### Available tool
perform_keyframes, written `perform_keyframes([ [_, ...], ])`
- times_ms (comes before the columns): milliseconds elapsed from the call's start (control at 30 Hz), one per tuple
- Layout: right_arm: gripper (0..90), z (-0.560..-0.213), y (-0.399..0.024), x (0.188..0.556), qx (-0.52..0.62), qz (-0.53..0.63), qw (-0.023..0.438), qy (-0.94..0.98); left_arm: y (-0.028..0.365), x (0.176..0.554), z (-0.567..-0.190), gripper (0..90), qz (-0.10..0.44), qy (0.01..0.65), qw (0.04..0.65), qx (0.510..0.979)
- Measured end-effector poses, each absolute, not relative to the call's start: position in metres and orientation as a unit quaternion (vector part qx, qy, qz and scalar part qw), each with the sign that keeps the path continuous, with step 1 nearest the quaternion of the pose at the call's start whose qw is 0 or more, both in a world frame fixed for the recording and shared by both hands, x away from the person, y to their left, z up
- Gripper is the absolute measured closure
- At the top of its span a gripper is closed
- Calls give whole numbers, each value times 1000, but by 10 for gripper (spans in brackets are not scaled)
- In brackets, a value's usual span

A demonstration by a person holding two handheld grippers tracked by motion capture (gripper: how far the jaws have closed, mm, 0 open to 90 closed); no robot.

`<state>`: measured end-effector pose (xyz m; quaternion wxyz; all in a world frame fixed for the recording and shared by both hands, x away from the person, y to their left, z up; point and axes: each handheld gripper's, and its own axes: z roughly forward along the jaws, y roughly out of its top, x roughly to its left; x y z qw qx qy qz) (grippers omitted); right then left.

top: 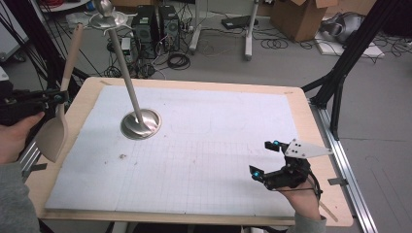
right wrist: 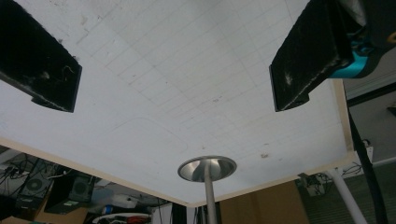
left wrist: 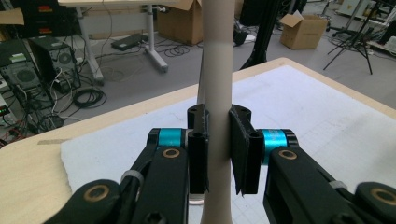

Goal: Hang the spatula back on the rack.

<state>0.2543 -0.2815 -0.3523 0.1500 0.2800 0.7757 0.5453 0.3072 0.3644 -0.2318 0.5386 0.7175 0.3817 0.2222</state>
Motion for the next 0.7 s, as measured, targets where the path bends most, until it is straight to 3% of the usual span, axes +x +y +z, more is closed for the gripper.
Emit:
perform_keyframes([
  [700, 13, -353, -281, 255, 279, 544, 151, 777, 344, 325, -240, 780, 210, 379, 528, 730],
])
